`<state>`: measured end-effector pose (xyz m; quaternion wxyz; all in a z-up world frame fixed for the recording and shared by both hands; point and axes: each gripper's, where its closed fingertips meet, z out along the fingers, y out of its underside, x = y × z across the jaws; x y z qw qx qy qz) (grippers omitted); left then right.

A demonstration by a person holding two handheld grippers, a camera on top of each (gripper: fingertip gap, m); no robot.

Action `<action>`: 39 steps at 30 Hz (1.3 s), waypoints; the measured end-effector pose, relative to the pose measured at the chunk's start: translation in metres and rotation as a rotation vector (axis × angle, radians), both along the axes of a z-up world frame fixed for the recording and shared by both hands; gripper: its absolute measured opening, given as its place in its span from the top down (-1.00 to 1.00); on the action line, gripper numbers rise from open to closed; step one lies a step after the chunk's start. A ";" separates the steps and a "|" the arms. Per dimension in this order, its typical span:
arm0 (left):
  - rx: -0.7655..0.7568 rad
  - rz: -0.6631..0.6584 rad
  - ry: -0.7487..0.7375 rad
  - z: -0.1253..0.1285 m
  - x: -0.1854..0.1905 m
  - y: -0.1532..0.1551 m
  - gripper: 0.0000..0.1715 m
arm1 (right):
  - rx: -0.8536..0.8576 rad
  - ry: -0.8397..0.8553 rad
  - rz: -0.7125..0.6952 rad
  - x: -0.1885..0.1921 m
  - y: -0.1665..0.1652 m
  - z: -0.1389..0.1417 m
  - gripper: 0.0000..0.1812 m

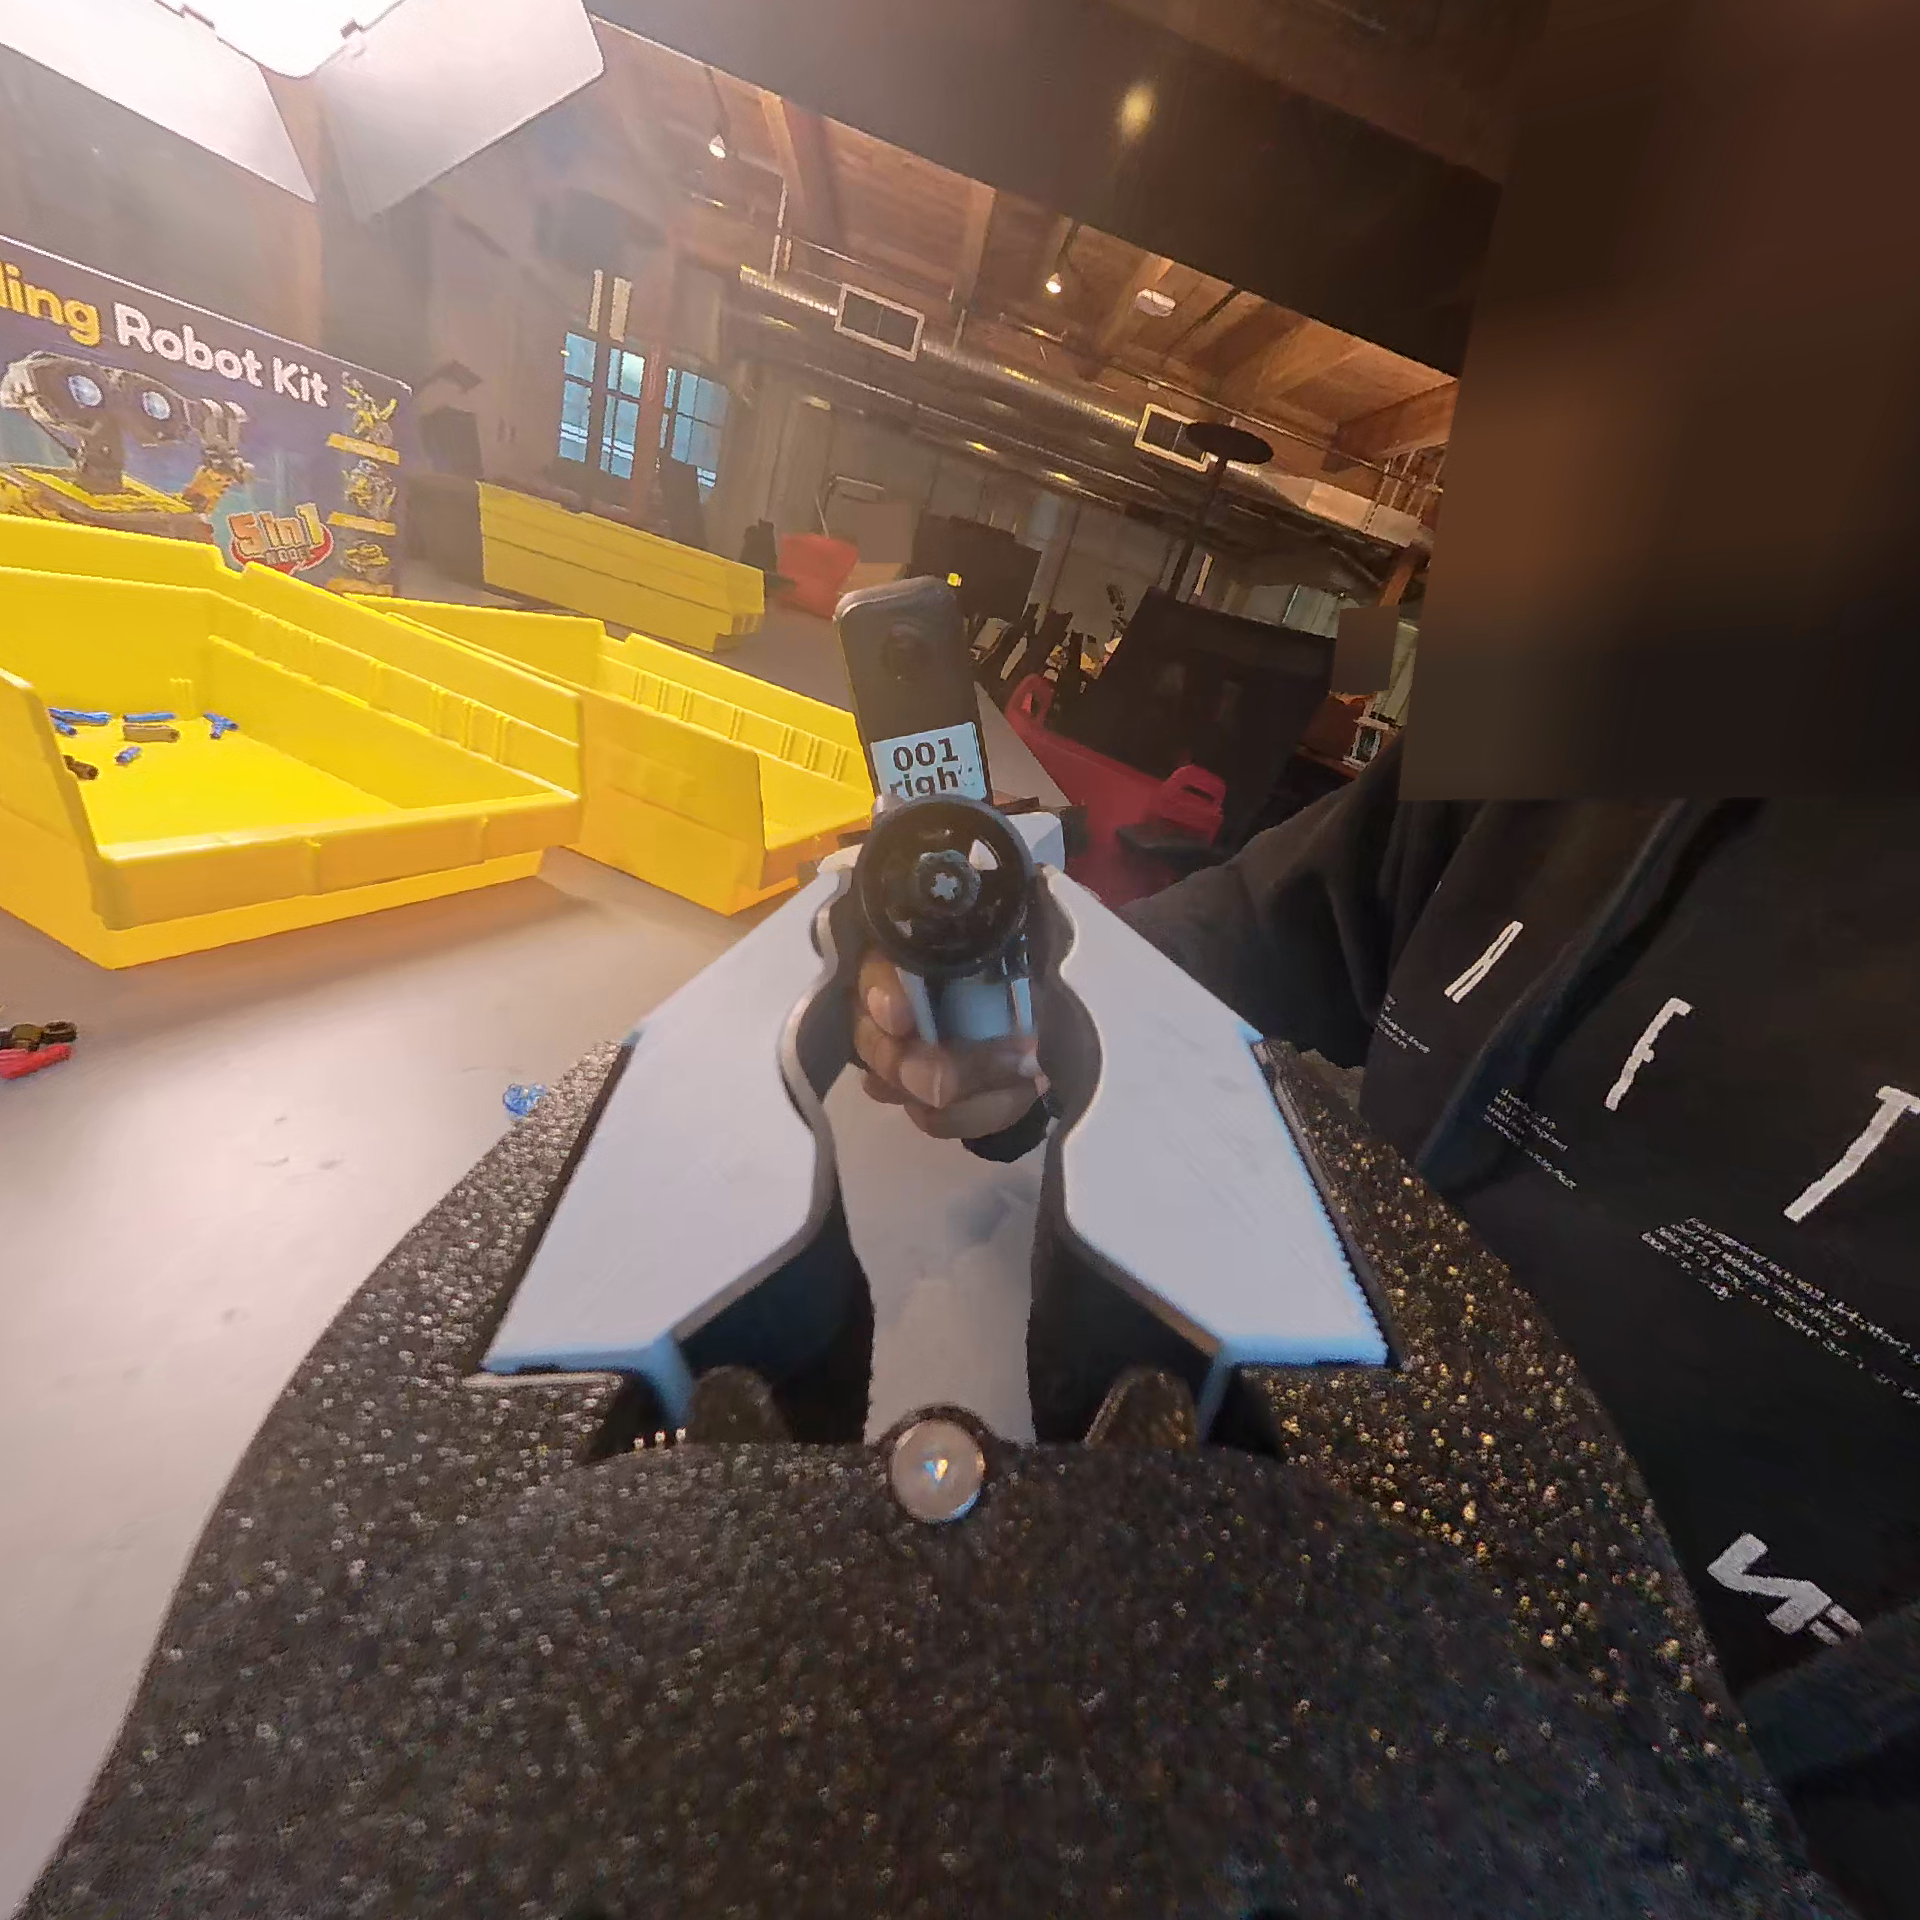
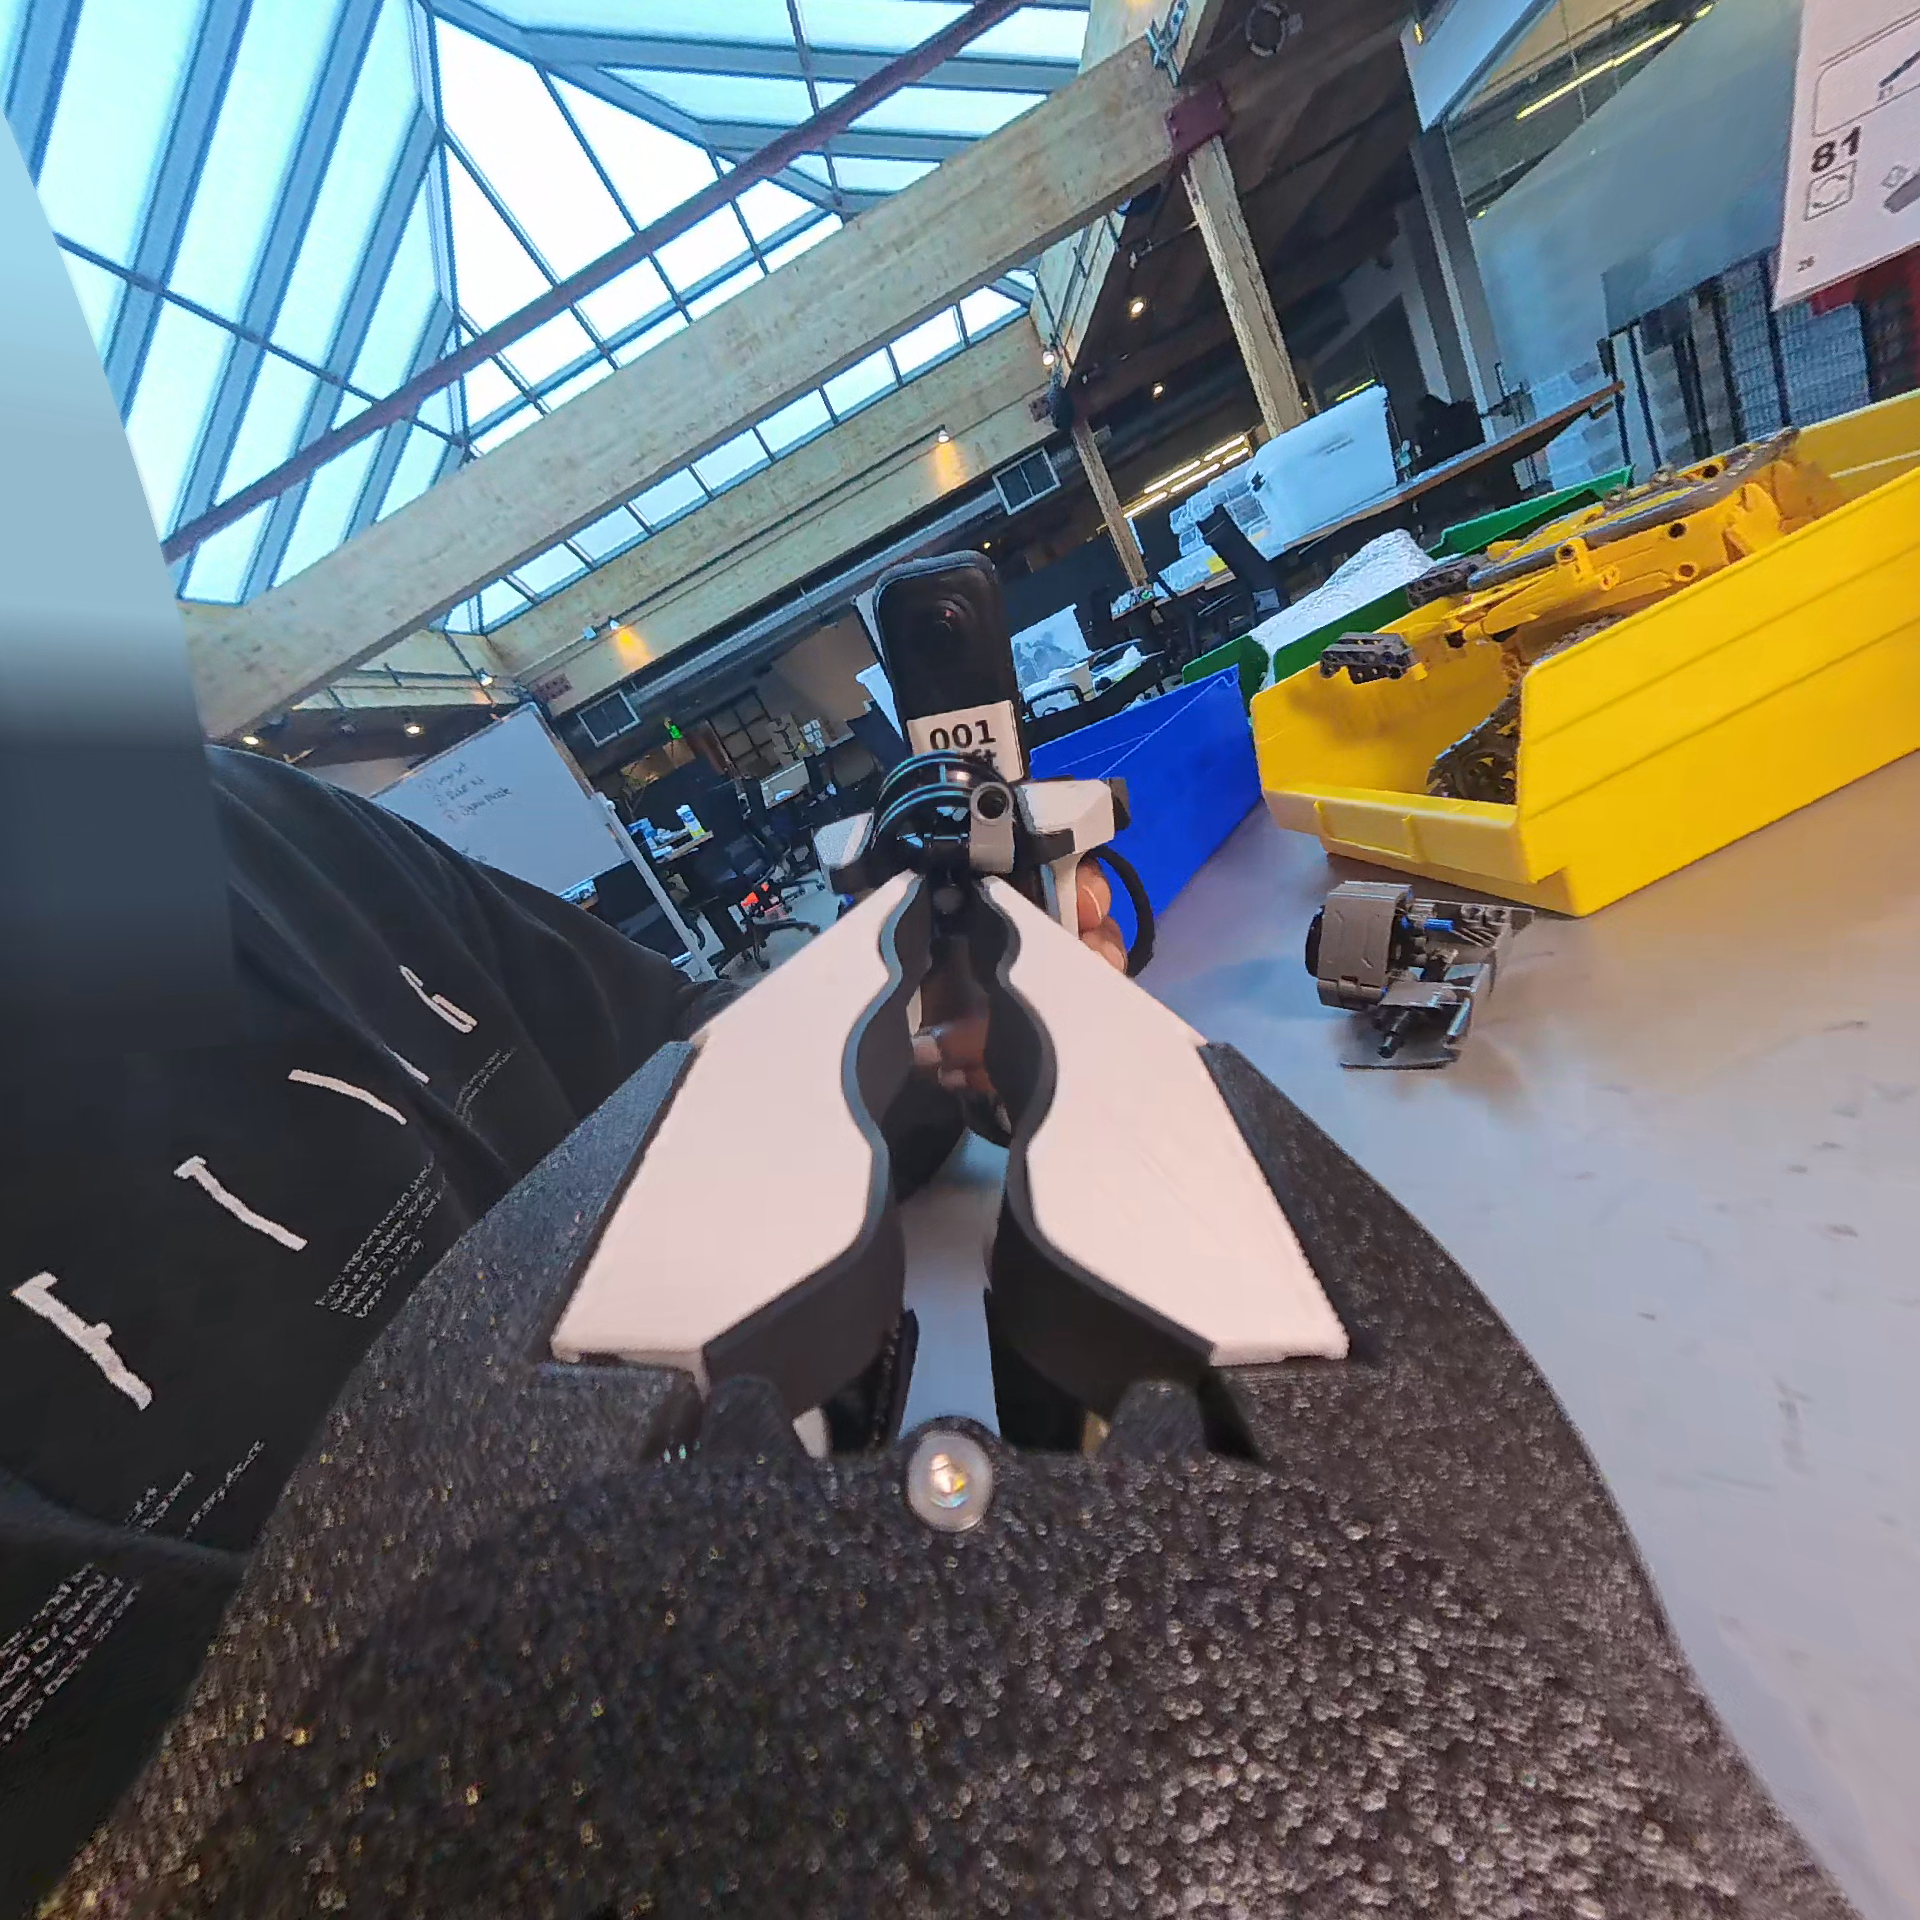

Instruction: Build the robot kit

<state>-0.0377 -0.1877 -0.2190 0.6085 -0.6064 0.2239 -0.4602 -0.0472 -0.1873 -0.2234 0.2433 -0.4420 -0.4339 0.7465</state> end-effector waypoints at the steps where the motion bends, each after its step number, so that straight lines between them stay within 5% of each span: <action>1: -0.001 -0.005 0.003 0.000 0.001 -0.001 0.65 | 0.011 0.000 0.005 0.001 -0.001 0.000 0.93; 39: -0.013 -0.050 0.089 -0.004 0.005 -0.009 0.65 | 0.089 -0.010 0.079 0.010 -0.009 -0.003 0.94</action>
